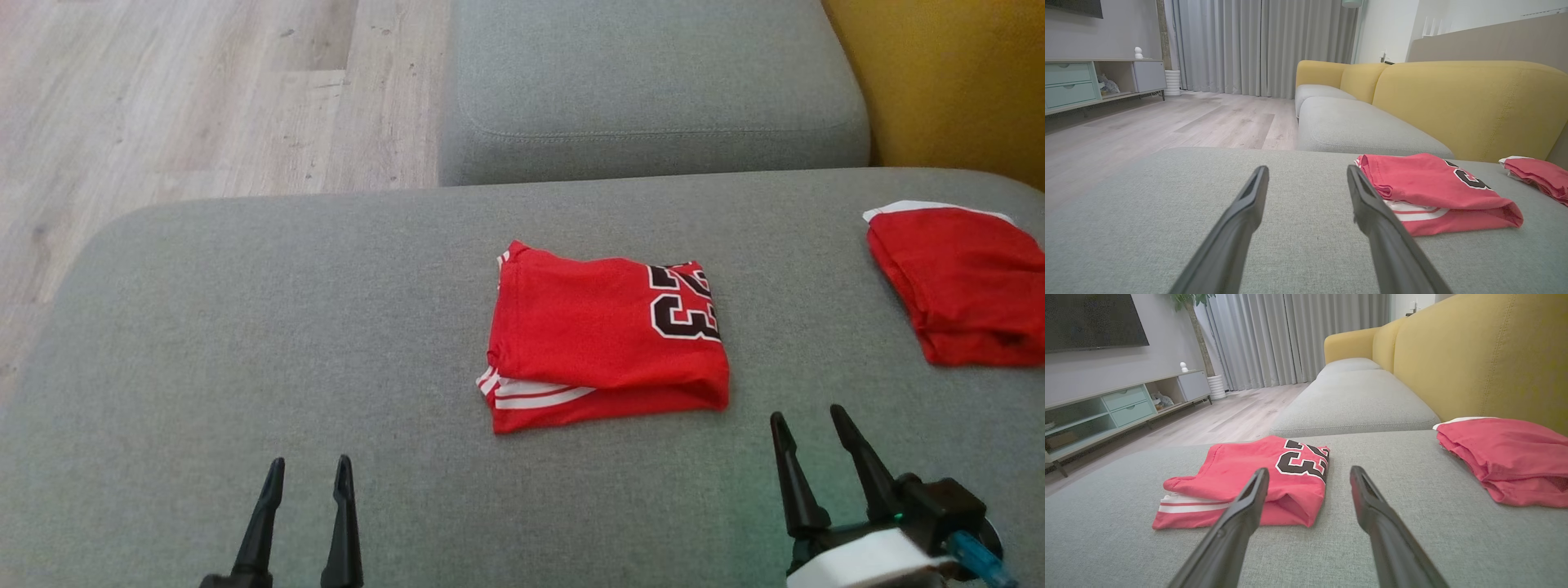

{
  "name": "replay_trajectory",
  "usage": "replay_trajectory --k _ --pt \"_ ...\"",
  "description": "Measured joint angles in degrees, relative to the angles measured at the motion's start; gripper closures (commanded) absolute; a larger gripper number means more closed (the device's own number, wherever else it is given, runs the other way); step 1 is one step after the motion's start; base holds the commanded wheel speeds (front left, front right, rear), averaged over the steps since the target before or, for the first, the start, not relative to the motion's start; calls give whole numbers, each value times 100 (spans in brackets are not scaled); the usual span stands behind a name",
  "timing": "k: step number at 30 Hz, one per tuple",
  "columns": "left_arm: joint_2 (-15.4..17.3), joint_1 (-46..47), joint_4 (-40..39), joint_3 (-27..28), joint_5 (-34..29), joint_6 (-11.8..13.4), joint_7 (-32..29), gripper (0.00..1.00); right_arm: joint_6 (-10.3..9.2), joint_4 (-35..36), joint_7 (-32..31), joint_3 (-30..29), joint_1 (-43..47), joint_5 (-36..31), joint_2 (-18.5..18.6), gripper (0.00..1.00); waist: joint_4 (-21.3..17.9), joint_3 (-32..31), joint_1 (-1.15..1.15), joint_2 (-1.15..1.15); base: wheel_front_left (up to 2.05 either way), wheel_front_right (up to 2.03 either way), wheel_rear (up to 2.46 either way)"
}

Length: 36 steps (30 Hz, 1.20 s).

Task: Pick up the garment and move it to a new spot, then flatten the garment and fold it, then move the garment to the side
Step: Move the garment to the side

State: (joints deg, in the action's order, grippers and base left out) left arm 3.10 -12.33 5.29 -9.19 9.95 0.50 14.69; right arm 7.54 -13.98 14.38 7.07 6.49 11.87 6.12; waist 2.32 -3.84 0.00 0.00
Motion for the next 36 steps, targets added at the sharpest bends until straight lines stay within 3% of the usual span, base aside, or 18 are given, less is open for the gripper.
replay_trajectory --k 21,27,36 --pt "0 82 -200 -157 -44 -1 0 0 0 -319 0 -169 -221 -66 -78 0 -44 466 0 0 0 0 0" --pt "-2 469 -336 -226 -140 -19 0 0 0 -1025 -37 -148 -1143 400 -80 0 10 891 3 0 0 0 0" --pt "-7 753 -325 -387 -264 -109 0 0 0 -2081 -1181 -32 -2739 1062 -58 0 179 1403 1 0 0 0 0"
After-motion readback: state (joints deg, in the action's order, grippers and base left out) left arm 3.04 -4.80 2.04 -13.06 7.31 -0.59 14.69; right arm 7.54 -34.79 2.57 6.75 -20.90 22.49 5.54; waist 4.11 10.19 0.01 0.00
